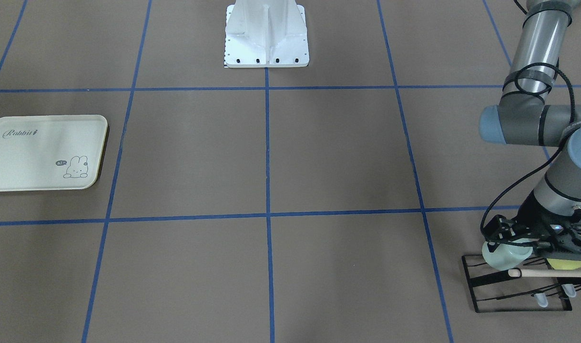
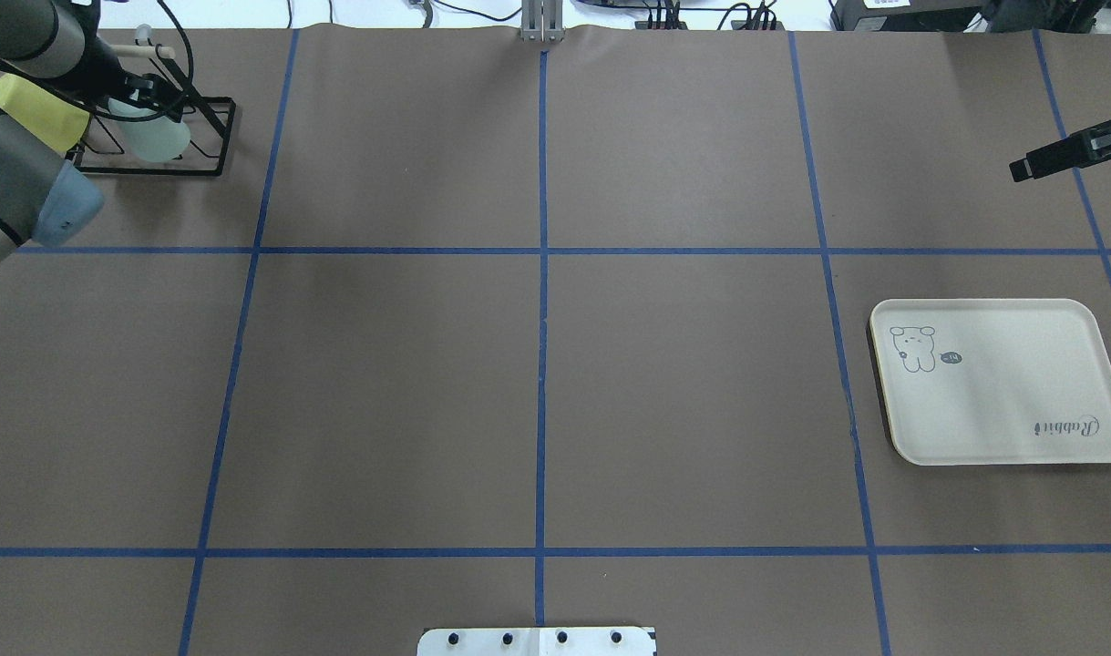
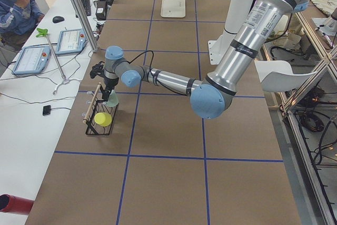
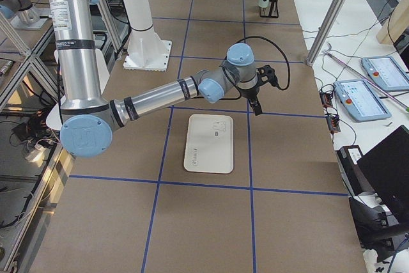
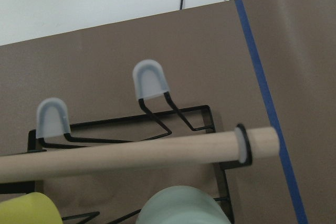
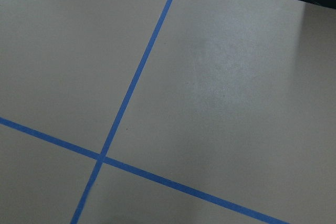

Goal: Left arm grabs green cup and hands to right arm on tray

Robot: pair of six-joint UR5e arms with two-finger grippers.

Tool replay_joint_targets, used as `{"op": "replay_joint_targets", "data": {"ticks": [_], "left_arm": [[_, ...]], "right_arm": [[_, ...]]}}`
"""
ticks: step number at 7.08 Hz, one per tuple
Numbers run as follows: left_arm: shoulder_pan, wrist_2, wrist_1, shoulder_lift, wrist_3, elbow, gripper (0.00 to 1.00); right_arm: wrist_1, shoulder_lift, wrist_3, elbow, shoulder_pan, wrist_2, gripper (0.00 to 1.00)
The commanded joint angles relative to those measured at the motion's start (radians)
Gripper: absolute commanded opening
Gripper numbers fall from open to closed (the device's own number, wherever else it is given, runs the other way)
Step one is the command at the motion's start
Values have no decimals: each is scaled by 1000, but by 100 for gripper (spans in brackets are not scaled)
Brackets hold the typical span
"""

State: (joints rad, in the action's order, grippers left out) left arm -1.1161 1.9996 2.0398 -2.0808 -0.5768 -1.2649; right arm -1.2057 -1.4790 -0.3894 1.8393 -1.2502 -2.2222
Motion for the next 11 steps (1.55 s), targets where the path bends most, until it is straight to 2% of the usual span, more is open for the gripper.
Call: {"op": "replay_joint_targets", "data": {"ticks": [1, 2, 5, 6, 7, 9, 11], "left_arm": [[1, -1, -6, 4, 0, -7, 99], [1, -2, -6, 4, 0, -7, 91], [1, -27, -6, 10, 12, -10, 23], [-1, -30, -6, 13, 14, -27, 5], [-4, -28, -6, 13, 14, -51, 0], [-10, -22, -48, 18, 17, -123, 0], [-25, -18, -192, 85, 98, -319, 0]], "right_arm": [[0, -1, 0, 1, 0, -1, 100], [0, -1, 0, 1, 0, -1, 100], [0, -1, 0, 3, 0, -2, 100], [0, 0, 0, 3, 0, -2, 100], [0, 0, 0, 3, 0, -1, 100], [0, 0, 0, 3, 0, -2, 100], [0, 2, 0, 5, 0, -1, 100]]}}
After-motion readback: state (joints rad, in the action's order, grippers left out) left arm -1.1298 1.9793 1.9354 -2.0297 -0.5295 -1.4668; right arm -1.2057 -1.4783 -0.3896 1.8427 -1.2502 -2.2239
